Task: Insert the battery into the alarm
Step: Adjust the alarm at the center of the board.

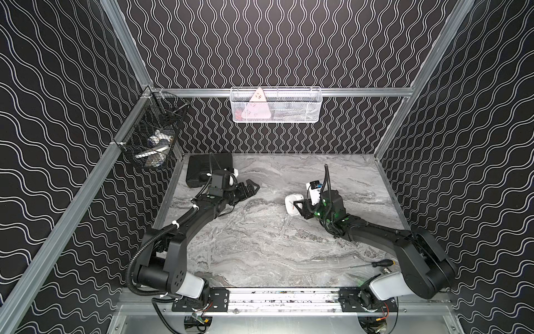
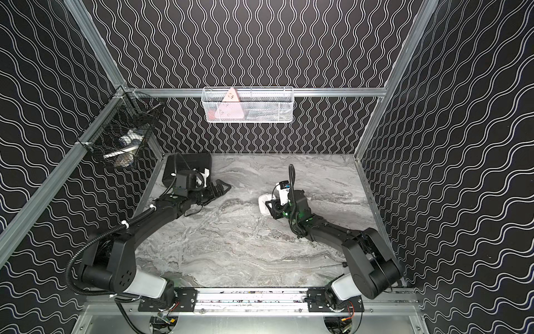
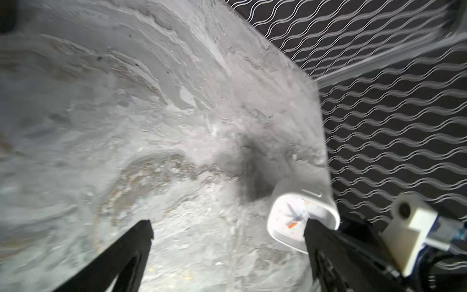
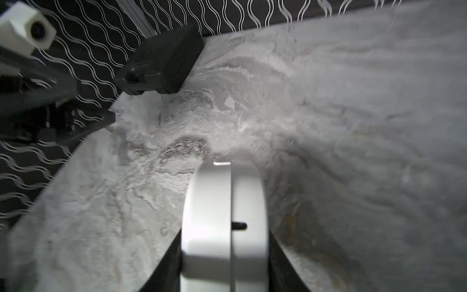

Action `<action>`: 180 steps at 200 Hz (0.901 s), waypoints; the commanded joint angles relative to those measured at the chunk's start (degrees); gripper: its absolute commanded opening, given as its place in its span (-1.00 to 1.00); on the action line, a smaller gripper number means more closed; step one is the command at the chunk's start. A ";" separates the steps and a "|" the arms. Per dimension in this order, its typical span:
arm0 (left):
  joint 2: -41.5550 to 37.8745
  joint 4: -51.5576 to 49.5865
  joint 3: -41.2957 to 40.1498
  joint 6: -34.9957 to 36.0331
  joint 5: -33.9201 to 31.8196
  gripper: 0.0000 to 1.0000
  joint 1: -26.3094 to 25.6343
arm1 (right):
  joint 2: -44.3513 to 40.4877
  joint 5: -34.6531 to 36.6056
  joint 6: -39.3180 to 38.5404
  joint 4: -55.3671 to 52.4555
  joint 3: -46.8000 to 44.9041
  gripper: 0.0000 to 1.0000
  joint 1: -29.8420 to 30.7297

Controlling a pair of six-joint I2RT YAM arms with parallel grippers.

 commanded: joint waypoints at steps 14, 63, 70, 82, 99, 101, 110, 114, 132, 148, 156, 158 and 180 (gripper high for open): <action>-3.27 -2.97 -2.24 14.61 -6.16 0.98 -0.78 | 5.42 -12.82 29.57 13.93 -2.00 -0.44 -1.52; -4.05 -2.60 -2.97 16.32 -7.28 0.98 -2.14 | 16.29 -16.62 40.20 22.08 -2.47 -0.43 -2.40; -4.15 -2.41 -3.23 16.08 -7.29 0.98 -2.28 | 17.17 -16.93 40.74 22.40 -2.57 -0.41 -2.43; -4.30 -2.07 -3.67 15.85 -7.38 0.98 -2.32 | 17.87 -16.44 41.11 21.59 -2.88 -0.39 -2.44; -4.51 -2.01 -4.17 15.62 -7.63 0.98 -2.50 | 17.01 -15.57 38.93 18.08 -2.68 -0.29 -2.45; -4.51 -2.10 -4.18 15.66 -7.68 0.98 -2.47 | 16.90 -15.48 38.48 17.45 -2.52 -0.27 -2.42; -4.59 -2.48 -4.08 16.02 -8.05 0.98 -2.50 | 15.80 -14.48 36.48 13.74 -2.02 -0.14 -2.46; -4.55 -2.67 -4.00 16.10 -8.27 0.98 -2.54 | 15.29 -14.00 35.48 12.24 -1.78 -0.08 -2.40; -4.53 -3.73 -3.46 16.50 -8.91 0.98 -2.50 | 13.47 -12.40 31.56 5.83 -0.68 0.28 -4.31; -4.51 -3.68 -3.55 16.10 -9.22 0.97 -2.50 | 12.46 -11.72 30.50 3.78 -0.92 0.55 -4.75; -4.51 -3.58 -3.60 15.87 -9.31 0.98 -2.54 | 12.28 -12.14 30.25 4.01 -1.15 0.63 -5.01; -4.49 -3.63 -3.60 15.77 -9.31 0.98 -2.50 | 12.20 -12.23 30.20 3.87 -1.18 0.65 -5.06; -4.92 -3.04 -4.04 14.31 -11.22 0.98 -2.54 | 10.65 -11.74 28.72 0.47 -1.24 0.84 -5.36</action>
